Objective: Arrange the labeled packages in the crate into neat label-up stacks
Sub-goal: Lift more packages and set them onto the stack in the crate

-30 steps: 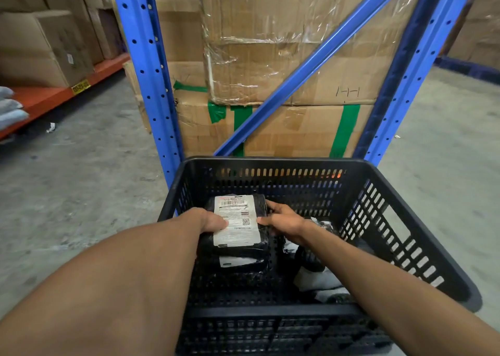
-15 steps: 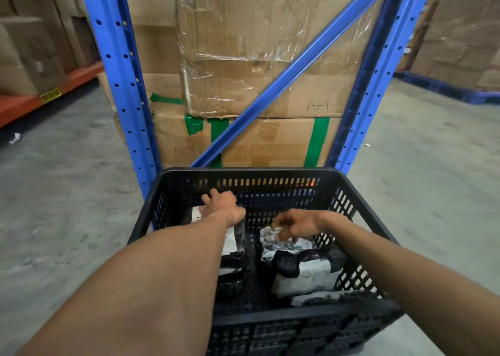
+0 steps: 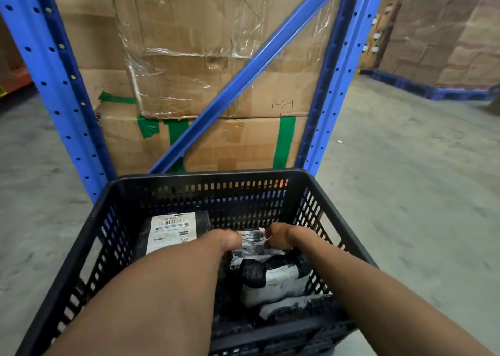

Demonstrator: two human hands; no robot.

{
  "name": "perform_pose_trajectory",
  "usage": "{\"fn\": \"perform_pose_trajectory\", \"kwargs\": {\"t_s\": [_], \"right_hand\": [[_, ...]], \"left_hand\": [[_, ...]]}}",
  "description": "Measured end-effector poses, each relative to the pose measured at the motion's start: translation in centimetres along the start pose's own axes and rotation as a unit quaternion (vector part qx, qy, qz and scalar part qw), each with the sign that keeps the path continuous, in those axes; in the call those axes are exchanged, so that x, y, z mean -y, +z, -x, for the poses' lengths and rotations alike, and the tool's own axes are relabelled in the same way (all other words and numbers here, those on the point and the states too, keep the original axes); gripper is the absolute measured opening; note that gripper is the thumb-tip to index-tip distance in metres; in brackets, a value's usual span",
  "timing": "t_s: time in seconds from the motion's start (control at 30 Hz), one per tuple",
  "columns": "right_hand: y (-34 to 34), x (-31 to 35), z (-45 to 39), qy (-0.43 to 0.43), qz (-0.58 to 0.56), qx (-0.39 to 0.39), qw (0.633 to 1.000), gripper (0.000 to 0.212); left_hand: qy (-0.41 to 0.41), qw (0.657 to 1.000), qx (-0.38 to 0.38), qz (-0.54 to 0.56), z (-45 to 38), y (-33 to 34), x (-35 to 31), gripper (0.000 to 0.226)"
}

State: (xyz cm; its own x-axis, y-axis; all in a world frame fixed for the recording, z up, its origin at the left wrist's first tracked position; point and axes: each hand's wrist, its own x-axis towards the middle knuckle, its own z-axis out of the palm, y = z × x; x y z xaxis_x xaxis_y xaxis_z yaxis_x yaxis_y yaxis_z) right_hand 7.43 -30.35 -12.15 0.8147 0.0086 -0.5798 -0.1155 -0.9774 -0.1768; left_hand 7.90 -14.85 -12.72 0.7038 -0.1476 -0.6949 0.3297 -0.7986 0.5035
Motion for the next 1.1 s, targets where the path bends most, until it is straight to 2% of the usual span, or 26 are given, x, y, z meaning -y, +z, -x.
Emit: {"fn": "perform_pose_trajectory", "kwargs": {"t_s": [0.17, 0.3, 0.43, 0.53, 0.6, 0.73, 0.9, 1.0, 1.1], "right_hand": [[1.2, -0.1, -3.4, 0.034, -0.078, -0.004, 0.996, 0.053], [1.6, -0.3, -4.8, 0.085, -0.161, -0.012, 0.983, 0.061], [3.0, -1.0, -5.9, 0.101, -0.163, -0.017, 0.981, 0.079], [2.8, -1.7, -5.8, 0.130, -0.267, -0.044, 0.954, 0.073], [2.7, -2.4, -5.5, 0.134, -0.311, -0.018, 0.941, 0.069], [2.1, -2.9, -4.2, 0.151, -0.384, -0.007, 0.911, 0.078], [0.5, -1.4, -1.9, 0.110, -0.412, -0.112, 0.897, 0.112], [-0.1, -1.4, 0.6, 0.052, -0.436, -0.171, 0.882, 0.094], [-1.0, -2.4, 3.3, -0.033, -0.377, -0.223, 0.898, 0.081]], "left_hand": [[-0.057, 0.986, 0.003, 0.155, -4.1, -0.6, 0.3, 0.054], [-0.083, 0.979, 0.021, 0.184, -6.0, 0.9, 0.3, 0.054], [-0.108, 0.969, 0.085, 0.205, -7.0, 1.7, -0.2, 0.063], [-0.141, 0.960, 0.109, 0.215, -6.7, 1.2, -0.8, 0.082], [-0.140, 0.955, 0.120, 0.234, -6.6, 0.7, -0.7, 0.090], [-0.118, 0.938, 0.138, 0.295, -5.6, -0.8, -0.2, 0.097], [-0.055, 0.905, 0.260, 0.332, -2.7, -3.5, -0.3, 0.077], [-0.050, 0.870, 0.240, 0.428, -1.2, -5.5, 0.1, 0.070], [-0.042, 0.842, 0.219, 0.492, -0.1, -7.0, -0.1, 0.064]]}}
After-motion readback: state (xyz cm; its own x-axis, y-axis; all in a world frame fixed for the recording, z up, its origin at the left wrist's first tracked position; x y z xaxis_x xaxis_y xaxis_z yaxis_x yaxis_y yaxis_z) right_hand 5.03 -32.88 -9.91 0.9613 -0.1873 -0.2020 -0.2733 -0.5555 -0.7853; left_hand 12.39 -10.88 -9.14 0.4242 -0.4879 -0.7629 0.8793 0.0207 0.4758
